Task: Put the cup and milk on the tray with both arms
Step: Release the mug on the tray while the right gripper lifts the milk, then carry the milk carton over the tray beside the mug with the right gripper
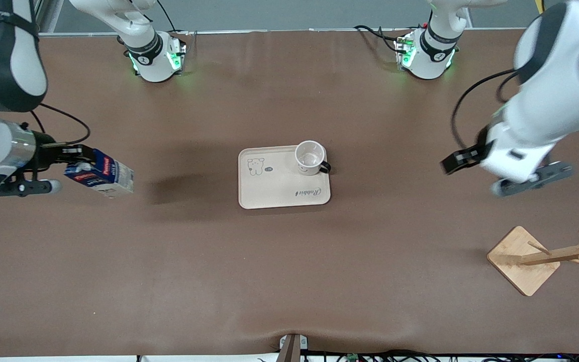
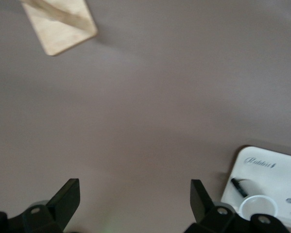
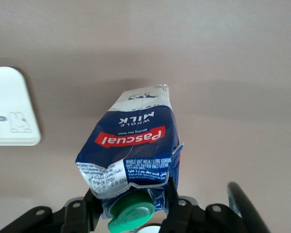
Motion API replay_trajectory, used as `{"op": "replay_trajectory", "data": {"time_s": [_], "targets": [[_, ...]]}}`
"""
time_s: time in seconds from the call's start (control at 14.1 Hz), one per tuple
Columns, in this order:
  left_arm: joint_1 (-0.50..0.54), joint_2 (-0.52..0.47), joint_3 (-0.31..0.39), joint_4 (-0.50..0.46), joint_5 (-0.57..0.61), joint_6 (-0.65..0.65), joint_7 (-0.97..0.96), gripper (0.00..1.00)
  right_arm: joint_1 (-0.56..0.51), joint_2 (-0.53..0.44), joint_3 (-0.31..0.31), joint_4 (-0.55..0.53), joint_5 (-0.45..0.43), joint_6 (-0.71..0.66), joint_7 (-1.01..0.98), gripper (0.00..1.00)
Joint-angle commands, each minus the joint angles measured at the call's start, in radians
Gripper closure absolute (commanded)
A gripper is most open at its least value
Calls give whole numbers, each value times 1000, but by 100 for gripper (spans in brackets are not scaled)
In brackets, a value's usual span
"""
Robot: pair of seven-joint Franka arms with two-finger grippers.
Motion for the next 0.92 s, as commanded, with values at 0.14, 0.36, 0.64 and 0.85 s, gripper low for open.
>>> {"op": "replay_trajectory", "data": {"time_s": [0.14,0.36,0.64,0.85], "targets": [[73,-113,-6,-24,8,-86,102,0,158,47,-9,95,51,-21,210,100],[135,-163,-7,-27,2,-107,206,0,267,92,-9,132,48,-15,357,100],[124,-247,55,-70,-18,-150,289,0,353,156,-9,165,103,-8,506,100],[73,-306,101,-139,-18,-149,296,0,419,222,-9,191,121,9,514,100]]}}
